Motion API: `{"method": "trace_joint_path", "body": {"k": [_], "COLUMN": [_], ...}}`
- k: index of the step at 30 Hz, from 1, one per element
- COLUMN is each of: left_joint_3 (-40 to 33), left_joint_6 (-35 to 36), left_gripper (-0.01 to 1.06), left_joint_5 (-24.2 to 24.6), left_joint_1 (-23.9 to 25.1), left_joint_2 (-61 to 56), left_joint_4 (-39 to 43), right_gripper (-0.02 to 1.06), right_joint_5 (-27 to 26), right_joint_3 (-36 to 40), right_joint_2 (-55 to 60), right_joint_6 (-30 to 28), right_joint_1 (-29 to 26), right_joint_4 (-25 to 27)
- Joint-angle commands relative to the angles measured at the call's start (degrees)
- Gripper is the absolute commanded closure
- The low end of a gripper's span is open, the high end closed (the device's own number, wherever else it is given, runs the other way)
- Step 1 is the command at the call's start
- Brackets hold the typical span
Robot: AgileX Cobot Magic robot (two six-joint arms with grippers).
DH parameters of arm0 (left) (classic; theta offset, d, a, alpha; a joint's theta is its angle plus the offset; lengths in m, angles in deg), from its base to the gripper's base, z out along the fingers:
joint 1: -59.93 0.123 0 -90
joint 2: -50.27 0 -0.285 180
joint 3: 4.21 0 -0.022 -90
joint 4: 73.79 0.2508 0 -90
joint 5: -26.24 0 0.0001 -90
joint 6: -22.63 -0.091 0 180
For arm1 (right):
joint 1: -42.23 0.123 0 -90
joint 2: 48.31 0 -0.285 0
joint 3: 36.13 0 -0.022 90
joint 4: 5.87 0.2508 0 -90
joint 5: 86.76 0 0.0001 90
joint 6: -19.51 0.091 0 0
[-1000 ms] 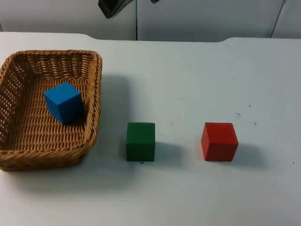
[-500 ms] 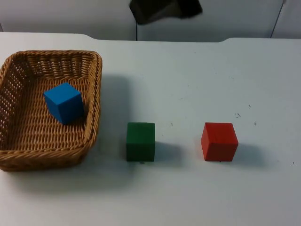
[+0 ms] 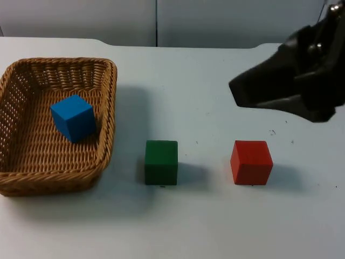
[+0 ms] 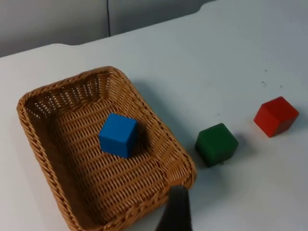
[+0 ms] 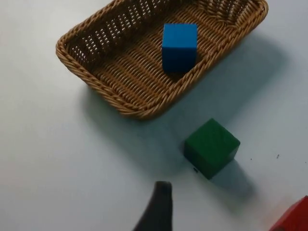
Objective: Pick up the basket with the left hand and place the blue cube into the basket with the right hand.
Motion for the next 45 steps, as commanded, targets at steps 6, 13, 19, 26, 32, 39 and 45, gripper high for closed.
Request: {"method": "trace_joint_path", "body": {"k": [6, 13, 19, 26, 32, 39, 45], "left_joint_3": [0.11, -0.61, -3.77, -6.2, -11.54, -11.87, -13.85], "left_joint_6": [4.85, 7.73, 12.63, 22.65, 26.97, 28.45, 28.53], "left_gripper": [0.27, 0.28, 0.28, 0.28, 0.28, 0.28, 0.28], "left_joint_5": [8.0, 9.39, 6.39, 8.54, 7.28, 4.84, 1.03], "left_joint_1": [0.07, 0.07, 0.07, 0.07, 0.07, 0.07, 0.07], "left_joint_2": [-3.26, -6.17, -19.21, -27.94, -27.94, -27.94, -27.94], "left_joint_4": [2.29, 4.77, 9.6, 19.07, 20.66, 25.43, 27.49], "right_gripper": [0.27, 0.27, 0.27, 0.27, 0.27, 0.27, 0.27], "right_joint_5": [3.6, 6.63, 8.47, 13.96, 16.24, 17.76, 21.77], "right_joint_3": [3.67, 3.67, 3.67, 5.29, 9.01, 12.18, 12.83], "right_joint_2": [-11.31, -18.44, -24.04, -29.5, -35.14, -43.54, -50.99], "right_joint_6": [0.16, 0.16, 0.05, -0.89, -0.89, -0.65, 0.95], "right_joint_1": [0.27, 0.27, 0.27, 0.27, 0.27, 0.27, 0.27], "right_joint_4": [0.63, 0.32, -0.23, -0.89, -0.75, -0.75, -1.93]}}
